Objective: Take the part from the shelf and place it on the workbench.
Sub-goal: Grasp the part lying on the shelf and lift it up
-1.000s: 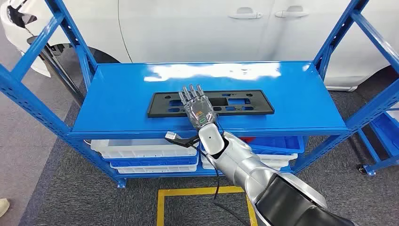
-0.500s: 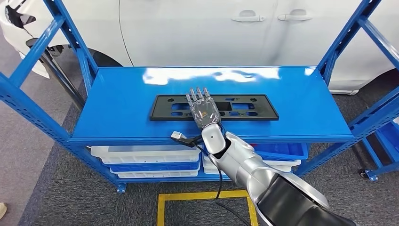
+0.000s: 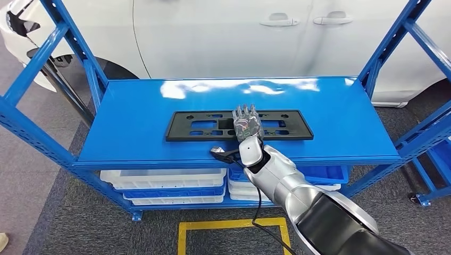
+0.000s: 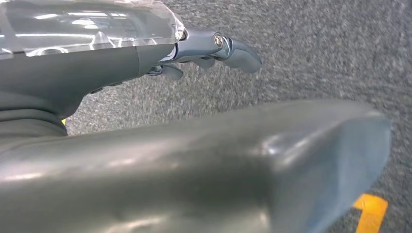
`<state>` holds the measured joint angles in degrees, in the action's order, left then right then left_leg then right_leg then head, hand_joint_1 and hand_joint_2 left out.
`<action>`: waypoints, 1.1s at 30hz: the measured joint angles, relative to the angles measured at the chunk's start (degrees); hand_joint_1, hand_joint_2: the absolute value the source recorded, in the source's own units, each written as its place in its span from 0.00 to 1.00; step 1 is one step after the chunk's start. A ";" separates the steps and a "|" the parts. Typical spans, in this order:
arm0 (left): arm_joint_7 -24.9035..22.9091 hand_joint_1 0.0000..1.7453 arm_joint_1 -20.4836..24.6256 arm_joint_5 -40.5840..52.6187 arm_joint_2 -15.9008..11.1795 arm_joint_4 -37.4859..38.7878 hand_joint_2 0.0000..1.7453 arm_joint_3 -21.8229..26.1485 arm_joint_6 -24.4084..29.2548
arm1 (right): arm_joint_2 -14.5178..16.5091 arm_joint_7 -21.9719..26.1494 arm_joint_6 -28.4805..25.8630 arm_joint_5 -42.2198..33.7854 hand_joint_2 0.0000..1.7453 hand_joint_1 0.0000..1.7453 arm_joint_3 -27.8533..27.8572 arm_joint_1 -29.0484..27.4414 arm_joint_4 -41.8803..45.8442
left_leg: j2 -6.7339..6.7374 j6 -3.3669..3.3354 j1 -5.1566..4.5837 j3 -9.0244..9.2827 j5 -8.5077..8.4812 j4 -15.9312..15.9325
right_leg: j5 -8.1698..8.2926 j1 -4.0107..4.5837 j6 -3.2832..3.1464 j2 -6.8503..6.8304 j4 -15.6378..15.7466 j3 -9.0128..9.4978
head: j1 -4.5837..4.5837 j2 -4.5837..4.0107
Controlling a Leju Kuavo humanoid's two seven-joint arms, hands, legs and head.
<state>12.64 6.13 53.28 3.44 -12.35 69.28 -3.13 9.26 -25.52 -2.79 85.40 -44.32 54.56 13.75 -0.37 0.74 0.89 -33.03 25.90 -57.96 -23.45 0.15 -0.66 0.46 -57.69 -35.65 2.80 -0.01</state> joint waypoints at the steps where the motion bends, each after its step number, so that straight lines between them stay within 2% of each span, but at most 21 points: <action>1: 0.24 0.00 0.12 -0.05 -0.03 0.00 0.00 -0.01 -0.10 | -0.01 0.10 0.94 -0.21 1.00 0.99 0.32 0.10 0.02 | 0.05 0.26 0.00 -0.20 0.69 -0.88 | 0.04 -0.16 -0.30 -0.05 0.35 0.38 | 0.00 0.00; 2: 0.44 0.00 0.25 -0.12 -0.10 0.00 0.00 -0.01 -0.14 | -0.01 0.27 1.64 -0.37 1.00 1.00 0.63 0.15 0.04 | 0.10 0.48 0.01 -1.01 1.94 -2.93 | 0.07 -0.31 -0.58 -0.12 0.67 0.72 | 0.00 0.00; 4: 0.60 0.00 0.37 -0.32 -0.26 0.00 0.00 -0.01 -0.10 | 0.00 0.69 2.36 -0.43 1.00 1.00 1.20 0.10 0.05 | 0.13 0.80 0.12 -4.56 5.48 -10.34 | -0.05 -0.24 -1.00 -0.22 0.78 0.95 | 0.00 -0.01; 5: 0.60 0.00 0.37 -0.38 -0.34 0.00 0.00 0.01 -0.03 | 0.01 0.89 2.47 -0.42 1.00 1.00 1.48 0.07 0.06 | 0.13 0.94 0.14 -6.43 6.72 -13.95 | -0.12 -0.17 -1.09 -0.22 0.75 0.97 | 0.00 -0.01; 6: 0.59 0.00 0.35 -0.41 -0.40 0.00 0.00 0.02 0.04 | 0.01 1.12 2.52 -0.39 1.00 1.00 1.72 0.02 0.06 | 0.13 1.03 0.14 -7.61 7.00 -16.04 | -0.19 -0.12 -1.13 -0.20 0.71 1.03 | 0.00 0.00; 7: 0.58 0.00 0.34 -0.43 -0.43 0.00 0.00 0.03 0.12 | 0.01 1.30 2.52 -0.34 1.00 1.00 1.94 0.01 0.07 | 0.14 1.05 0.15 -7.68 6.08 -15.82 | -0.27 -0.09 -1.12 -0.18 0.65 1.12 | 0.00 0.00; 8: 0.58 0.00 0.36 -0.44 -0.46 0.00 0.00 0.03 0.16 | 0.04 1.46 2.43 -0.30 1.00 1.00 2.15 0.00 0.09 | 0.15 1.02 0.17 -6.59 4.16 -13.21 | -0.40 -0.08 -1.06 -0.15 0.54 1.24 | 0.00 0.00; 9: 0.58 0.00 0.42 -0.44 -0.50 0.00 0.00 0.03 0.22 | 0.09 1.62 2.25 -0.27 1.00 1.00 2.37 -0.01 0.12 | 0.17 0.93 0.19 -4.74 1.87 -9.11 | -0.57 -0.07 -0.93 -0.12 0.38 1.36 | 0.00 0.00; 11: 0.59 0.00 0.65 -0.44 -0.58 0.00 0.00 0.02 0.36 | 0.18 1.88 1.65 -0.25 1.00 1.00 2.82 0.03 0.17 | 0.15 0.47 0.05 -1.48 -0.76 -2.13 | -0.92 0.19 -0.47 -0.08 -0.06 1.32 | 0.00 0.01; 12: 0.60 0.00 0.74 -0.43 -0.60 0.00 0.00 0.02 0.46 | 0.19 2.12 1.18 -0.25 1.00 1.00 3.06 0.03 0.17 | 0.11 0.16 -0.05 -0.82 -1.03 -0.59 | -1.00 0.30 -0.22 -0.07 -0.22 1.21 | 0.00 0.01; 15: 0.61 0.00 0.84 -0.43 -0.60 0.00 0.00 0.03 0.70 | 0.21 3.18 -0.59 -0.21 1.00 1.00 3.74 -0.07 0.27 | 0.04 -0.87 -0.04 -0.84 -1.09 -0.04 | -1.09 0.28 0.53 -0.08 -0.41 0.96 | 0.00 0.00; 16: 0.62 0.00 0.90 -0.43 -0.59 0.00 0.00 0.03 0.74 | 0.22 3.44 -1.15 -0.18 1.00 1.00 3.97 -0.09 0.36 | 0.05 -1.22 0.07 -0.81 -1.23 0.11 | -1.68 0.22 0.81 -0.10 -1.13 0.63 | 0.00 0.00; 18: 0.70 0.00 1.00 -0.44 -0.57 0.00 0.00 0.03 0.82 | 0.25 3.77 -2.18 -0.12 1.00 1.00 4.38 -0.15 0.53 | 0.09 -1.72 0.23 -0.78 -1.40 0.33 | -4.53 -0.01 1.36 -0.14 -5.95 -1.57 | 0.00 0.00; 20: 1.00 0.00 0.98 -0.43 -0.57 0.00 0.00 0.02 0.89 | 0.27 4.01 -3.11 -0.10 1.00 1.00 4.83 -0.43 0.61 | 0.07 -1.91 0.22 -0.81 -1.35 0.30 | -7.82 -0.29 1.74 -0.15 -13.74 -5.37 | 0.00 0.00; 21: 1.30 0.00 0.97 -0.42 -0.57 0.00 0.00 0.01 0.89 | 0.28 4.14 -3.52 -0.12 1.00 1.00 5.11 -0.65 0.61 | 0.06 -1.93 0.22 -0.80 -1.30 0.27 | -8.39 -0.45 1.87 -0.16 -16.36 -6.78 | 0.00 0.00; 22: 1.74 0.00 0.96 -0.42 -0.57 0.00 0.00 0.01 0.85 | 0.31 4.31 -4.00 -0.13 1.00 1.00 5.44 -0.85 0.62 | 0.03 -1.89 0.22 -0.77 -1.23 0.21 | -7.84 -0.59 1.94 -0.17 -16.89 -7.24 | 0.00 -0.01; 23: 2.36 0.00 0.96 -0.41 -0.56 0.00 0.00 -0.01 0.78 | 0.33 4.53 -4.52 -0.13 1.00 1.00 5.78 -0.98 0.66 | -0.01 -1.79 0.23 -0.71 -1.12 0.12 | -6.15 -0.71 1.91 -0.18 -14.86 -6.48 | 0.00 -0.01; 25: 4.09 0.00 0.99 -0.41 -0.51 0.00 0.50 -0.08 0.54 | 0.39 5.21 -5.82 -0.32 1.00 1.00 6.57 -1.02 0.91 | -0.07 -1.44 0.19 -0.64 -0.80 -0.11 | -2.05 -0.80 1.62 -0.19 -6.98 -2.95 | 0.00 -0.01; 27: 5.76 0.00 1.02 -0.41 -0.48 0.00 1.00 -0.14 0.22 | 0.58 6.40 -7.63 -1.19 1.00 1.00 7.62 -0.94 1.31 | -0.07 -0.94 0.05 -0.81 -0.56 -0.34 | -0.35 -0.56 1.27 -0.13 -1.69 -0.71 | 0.00 0.00; 31: 6.88 0.00 0.98 -0.44 -0.43 0.00 1.00 -0.17 -0.39 | 1.33 10.85 -12.69 -5.14 1.00 1.00 10.89 -0.68 2.67 | 0.02 0.43 0.18 -0.92 0.05 -0.60 | -0.41 -0.40 0.14 -0.05 -0.43 -0.24 | 0.00 0.01; 33: 6.99 0.00 0.96 -0.42 -0.38 0.00 1.00 -0.20 -0.57 | 1.91 14.30 -16.74 -8.25 1.00 1.00 13.14 -0.28 4.06 | 0.07 0.90 0.32 -2.71 2.50 -4.72 | -0.32 -0.54 -0.50 -0.10 0.02 0.14 | 0.00 0.00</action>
<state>19.63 7.09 52.86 3.05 -12.35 69.08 -3.70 11.17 -11.23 -19.53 77.15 -31.18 54.28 17.81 -0.30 1.64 1.21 -35.74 28.40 -62.69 -23.77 -0.39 -1.15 0.36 -57.67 -35.51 2.80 -0.01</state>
